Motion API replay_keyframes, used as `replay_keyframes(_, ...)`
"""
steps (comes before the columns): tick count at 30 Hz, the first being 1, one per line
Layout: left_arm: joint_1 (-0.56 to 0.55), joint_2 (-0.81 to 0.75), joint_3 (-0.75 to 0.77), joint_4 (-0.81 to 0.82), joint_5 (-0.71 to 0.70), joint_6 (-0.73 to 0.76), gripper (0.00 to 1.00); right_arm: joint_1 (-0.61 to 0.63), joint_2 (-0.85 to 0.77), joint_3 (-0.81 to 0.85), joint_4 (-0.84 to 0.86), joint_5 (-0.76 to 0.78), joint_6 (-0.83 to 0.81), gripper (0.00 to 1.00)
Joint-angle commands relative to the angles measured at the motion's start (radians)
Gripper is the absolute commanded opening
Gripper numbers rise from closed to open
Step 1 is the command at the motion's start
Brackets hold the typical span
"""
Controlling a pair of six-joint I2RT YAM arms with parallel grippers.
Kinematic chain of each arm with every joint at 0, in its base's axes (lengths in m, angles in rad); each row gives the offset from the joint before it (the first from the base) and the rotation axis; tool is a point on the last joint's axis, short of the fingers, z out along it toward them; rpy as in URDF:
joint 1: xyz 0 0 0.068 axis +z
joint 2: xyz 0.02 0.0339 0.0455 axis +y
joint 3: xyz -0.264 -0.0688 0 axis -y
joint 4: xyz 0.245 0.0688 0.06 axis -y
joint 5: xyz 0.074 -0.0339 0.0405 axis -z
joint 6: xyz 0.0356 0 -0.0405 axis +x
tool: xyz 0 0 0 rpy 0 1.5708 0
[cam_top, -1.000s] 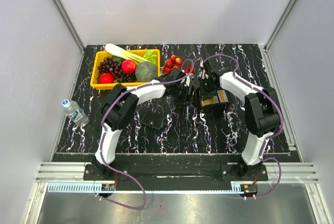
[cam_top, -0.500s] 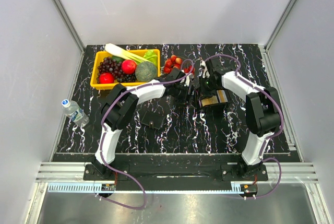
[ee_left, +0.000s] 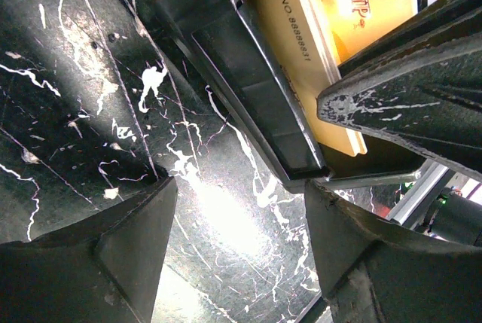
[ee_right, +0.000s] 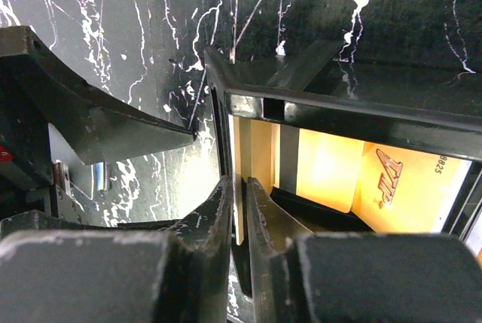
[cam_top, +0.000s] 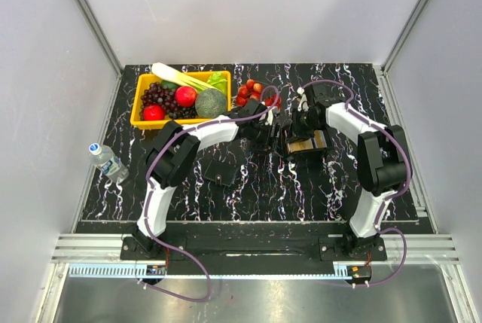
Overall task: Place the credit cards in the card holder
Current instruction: Pick up the credit card from the storage box.
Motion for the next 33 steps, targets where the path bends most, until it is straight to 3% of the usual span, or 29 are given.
replay_keyframes(1,0.007,-0.035,0.001,0.037,0.018,-0.003,0.72,-0.014,0.009,-0.004,0.038,-0.085,0.016,0.19)
replay_keyframes(18,0.008,-0.032,0.004,0.037,0.022,-0.006,0.72,-0.033,0.017,-0.019,0.063,-0.162,0.032,0.06)
replay_keyframes(33,0.010,-0.032,0.002,0.043,0.027,-0.008,0.72,-0.039,0.041,-0.019,0.074,-0.228,0.036,0.15)
